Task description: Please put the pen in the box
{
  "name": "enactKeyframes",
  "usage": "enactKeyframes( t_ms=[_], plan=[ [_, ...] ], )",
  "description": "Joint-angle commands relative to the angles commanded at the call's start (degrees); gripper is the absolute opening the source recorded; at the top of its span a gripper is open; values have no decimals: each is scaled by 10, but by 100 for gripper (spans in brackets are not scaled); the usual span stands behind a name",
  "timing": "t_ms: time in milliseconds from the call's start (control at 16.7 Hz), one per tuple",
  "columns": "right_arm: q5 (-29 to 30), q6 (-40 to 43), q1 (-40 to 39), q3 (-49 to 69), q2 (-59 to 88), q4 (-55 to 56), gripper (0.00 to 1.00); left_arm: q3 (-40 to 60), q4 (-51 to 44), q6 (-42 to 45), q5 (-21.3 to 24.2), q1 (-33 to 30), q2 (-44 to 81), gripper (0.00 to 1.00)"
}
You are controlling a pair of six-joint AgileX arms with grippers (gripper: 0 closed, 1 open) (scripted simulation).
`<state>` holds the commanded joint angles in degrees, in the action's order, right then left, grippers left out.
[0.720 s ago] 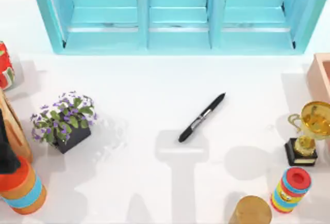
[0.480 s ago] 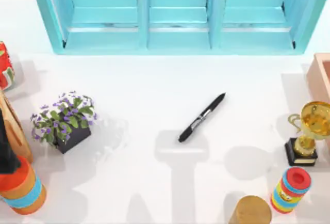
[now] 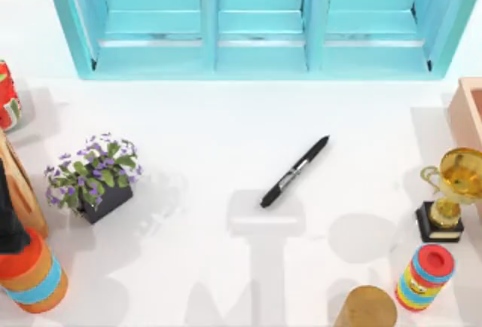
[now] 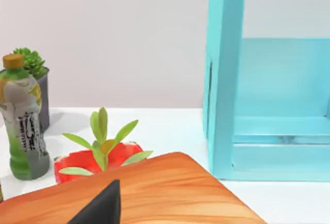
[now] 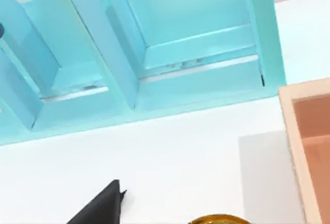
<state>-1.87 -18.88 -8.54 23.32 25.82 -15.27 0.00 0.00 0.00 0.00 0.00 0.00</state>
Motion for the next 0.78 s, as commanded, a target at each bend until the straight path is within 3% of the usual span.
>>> enactKeyframes(
  t_ms=[780],
  plan=[
    [-7,-390,-177,605,718,-362,100,0,0,0,0,0,0,100]
  ],
)
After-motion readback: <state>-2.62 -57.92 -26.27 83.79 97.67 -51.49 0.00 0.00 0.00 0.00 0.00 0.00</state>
